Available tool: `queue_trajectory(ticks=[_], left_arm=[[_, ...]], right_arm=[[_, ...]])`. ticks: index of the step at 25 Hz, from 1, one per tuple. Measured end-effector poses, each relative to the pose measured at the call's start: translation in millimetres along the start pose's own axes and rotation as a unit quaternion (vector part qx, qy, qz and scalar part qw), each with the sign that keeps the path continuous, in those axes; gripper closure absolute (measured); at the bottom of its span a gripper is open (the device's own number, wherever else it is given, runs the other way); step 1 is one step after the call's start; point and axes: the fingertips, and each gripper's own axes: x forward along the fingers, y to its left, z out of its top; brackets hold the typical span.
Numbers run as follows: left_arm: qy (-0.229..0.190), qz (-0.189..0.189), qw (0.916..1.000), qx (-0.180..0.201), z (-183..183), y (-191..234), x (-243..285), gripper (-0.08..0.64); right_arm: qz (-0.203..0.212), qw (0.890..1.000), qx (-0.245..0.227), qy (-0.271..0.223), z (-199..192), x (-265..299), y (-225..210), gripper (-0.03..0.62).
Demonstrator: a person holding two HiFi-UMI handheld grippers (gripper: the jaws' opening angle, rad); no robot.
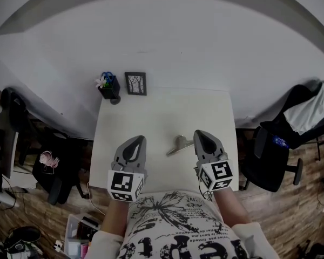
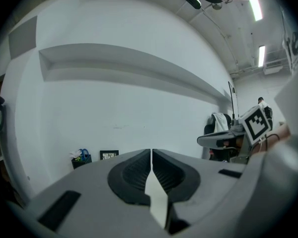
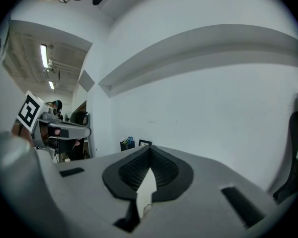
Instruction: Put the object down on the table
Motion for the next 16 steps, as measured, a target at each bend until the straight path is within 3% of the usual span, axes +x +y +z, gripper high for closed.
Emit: queue_trajectory(ticks=[16], left_arm=[[-0.002, 0.018, 0.9998, 0.004, 0.1, 1.5, -18.4, 0.548]], right_arm=[[-0.021, 1.0, -0.005, -0.004, -1.3, -7.2, 4.4, 0.601]])
